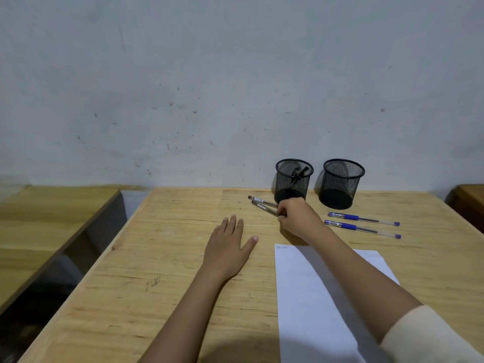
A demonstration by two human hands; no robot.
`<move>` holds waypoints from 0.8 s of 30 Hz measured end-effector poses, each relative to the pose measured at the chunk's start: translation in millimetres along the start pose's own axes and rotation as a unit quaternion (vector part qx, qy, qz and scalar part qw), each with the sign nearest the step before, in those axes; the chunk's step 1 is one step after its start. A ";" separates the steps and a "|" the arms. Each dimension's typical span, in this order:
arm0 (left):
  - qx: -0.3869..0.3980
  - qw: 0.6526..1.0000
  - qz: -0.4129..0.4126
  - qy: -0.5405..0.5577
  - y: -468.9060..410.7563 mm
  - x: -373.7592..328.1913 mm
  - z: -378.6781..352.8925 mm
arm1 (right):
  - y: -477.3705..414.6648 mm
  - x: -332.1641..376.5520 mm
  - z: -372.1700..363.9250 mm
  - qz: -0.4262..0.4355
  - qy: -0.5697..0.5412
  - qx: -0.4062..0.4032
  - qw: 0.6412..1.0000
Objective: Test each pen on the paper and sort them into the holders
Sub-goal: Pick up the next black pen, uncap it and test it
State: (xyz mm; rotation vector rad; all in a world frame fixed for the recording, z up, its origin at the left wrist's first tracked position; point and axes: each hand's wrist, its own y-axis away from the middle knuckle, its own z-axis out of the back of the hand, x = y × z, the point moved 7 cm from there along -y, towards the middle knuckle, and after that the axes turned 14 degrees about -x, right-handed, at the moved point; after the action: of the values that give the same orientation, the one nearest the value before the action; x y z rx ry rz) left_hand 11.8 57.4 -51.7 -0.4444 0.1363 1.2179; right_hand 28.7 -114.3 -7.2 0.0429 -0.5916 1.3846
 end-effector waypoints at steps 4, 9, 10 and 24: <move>0.004 1.000 -0.002 0.000 -0.4 -0.2 -0.6 | 6.7 -2.5 11.0 -0.070 -0.164 -0.039 0.983; 0.002 0.999 0.016 0.041 -0.8 0.2 4.3 | 24.7 -6.9 24.6 -0.155 -0.364 -0.094 0.914; 0.002 0.999 0.020 0.050 -0.9 -0.2 6.2 | 29.9 -5.7 27.5 -0.164 -0.404 -0.101 0.894; -0.013 0.813 0.145 0.563 20.0 -34.1 39.8 | 80.7 7.6 44.6 -0.170 -0.654 -0.073 0.733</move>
State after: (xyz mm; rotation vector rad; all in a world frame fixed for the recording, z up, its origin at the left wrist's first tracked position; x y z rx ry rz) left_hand -24.0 48.9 -9.3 -1.1687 1.2475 1.1028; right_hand -62.1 -107.0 9.1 1.0247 -1.7586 0.7470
